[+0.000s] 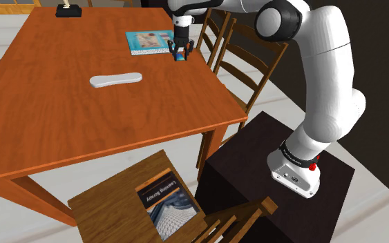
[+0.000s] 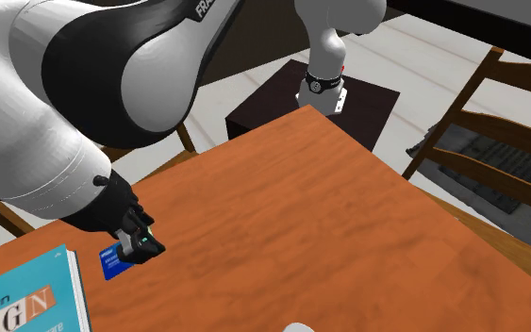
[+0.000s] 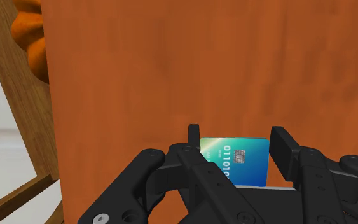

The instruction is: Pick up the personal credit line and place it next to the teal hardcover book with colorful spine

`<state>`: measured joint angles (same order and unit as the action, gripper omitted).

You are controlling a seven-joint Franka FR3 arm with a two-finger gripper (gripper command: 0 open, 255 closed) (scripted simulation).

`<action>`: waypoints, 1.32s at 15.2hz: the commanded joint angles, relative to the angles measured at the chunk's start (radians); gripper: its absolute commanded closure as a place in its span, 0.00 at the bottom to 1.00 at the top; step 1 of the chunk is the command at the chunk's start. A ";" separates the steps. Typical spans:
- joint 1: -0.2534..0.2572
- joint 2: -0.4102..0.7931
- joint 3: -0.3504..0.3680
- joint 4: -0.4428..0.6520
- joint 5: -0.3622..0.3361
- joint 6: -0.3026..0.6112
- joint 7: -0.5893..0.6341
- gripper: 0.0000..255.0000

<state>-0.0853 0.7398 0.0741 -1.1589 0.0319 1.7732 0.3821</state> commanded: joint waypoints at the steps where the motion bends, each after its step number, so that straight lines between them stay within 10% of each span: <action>1: 0.000 0.000 0.000 0.000 0.000 0.001 0.000 1.00; 3: 0.000 0.000 0.000 0.000 0.000 0.000 0.000 1.00; 4: 0.000 0.000 0.000 0.000 0.000 0.000 0.000 0.00; 20: -0.001 0.021 -0.001 0.162 -0.002 -0.141 0.002 0.00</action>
<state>-0.0863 0.7612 0.0734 -0.9969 0.0303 1.6326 0.3841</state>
